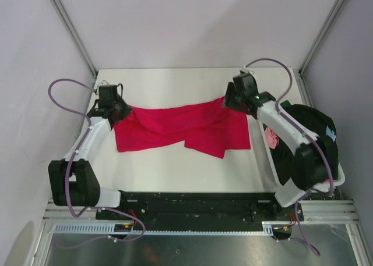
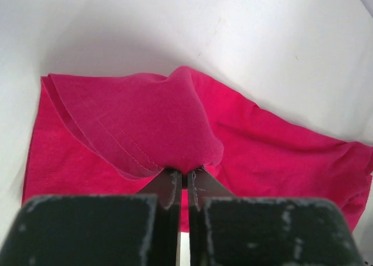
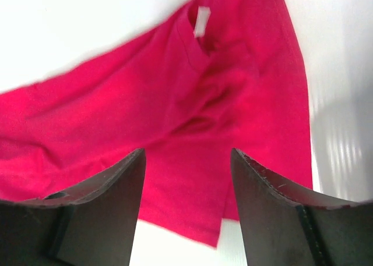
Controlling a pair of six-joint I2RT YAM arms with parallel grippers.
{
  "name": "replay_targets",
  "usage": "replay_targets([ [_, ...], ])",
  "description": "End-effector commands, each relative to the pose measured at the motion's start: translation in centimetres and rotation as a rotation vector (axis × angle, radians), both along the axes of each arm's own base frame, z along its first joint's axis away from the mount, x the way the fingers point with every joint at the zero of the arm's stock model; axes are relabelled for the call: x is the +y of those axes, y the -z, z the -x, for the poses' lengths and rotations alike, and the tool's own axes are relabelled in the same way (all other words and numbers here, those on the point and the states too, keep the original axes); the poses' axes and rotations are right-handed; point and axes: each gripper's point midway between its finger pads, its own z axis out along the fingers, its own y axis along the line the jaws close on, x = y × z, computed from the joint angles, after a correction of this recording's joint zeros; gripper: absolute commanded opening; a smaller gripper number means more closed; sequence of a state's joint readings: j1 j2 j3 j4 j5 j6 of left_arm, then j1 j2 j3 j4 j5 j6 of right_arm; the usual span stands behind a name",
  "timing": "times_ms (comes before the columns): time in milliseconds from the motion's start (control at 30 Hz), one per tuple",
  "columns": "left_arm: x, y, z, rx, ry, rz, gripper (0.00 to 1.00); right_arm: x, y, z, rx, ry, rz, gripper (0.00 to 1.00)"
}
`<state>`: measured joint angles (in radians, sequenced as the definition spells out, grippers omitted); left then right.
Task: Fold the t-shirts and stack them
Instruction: Flatten out the tshirt
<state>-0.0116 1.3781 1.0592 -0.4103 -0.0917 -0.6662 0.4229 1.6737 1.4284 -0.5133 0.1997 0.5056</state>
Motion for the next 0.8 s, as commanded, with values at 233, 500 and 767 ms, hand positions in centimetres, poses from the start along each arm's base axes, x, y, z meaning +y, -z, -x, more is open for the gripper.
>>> replay_targets([
  [233,-0.6,-0.9,0.4,-0.079,0.016,0.047,0.00,0.2,6.5,7.4,0.116,0.000,-0.109,0.51],
  [500,-0.6,-0.1,1.4,-0.068,0.018,0.045,0.00,2.6,11.0,11.2,0.208,-0.020,-0.055,0.49],
  [767,-0.8,0.0,1.6,-0.067,0.023,0.054,0.00,3.0,12.8,13.9,0.234,-0.016,-0.007,0.49],
])
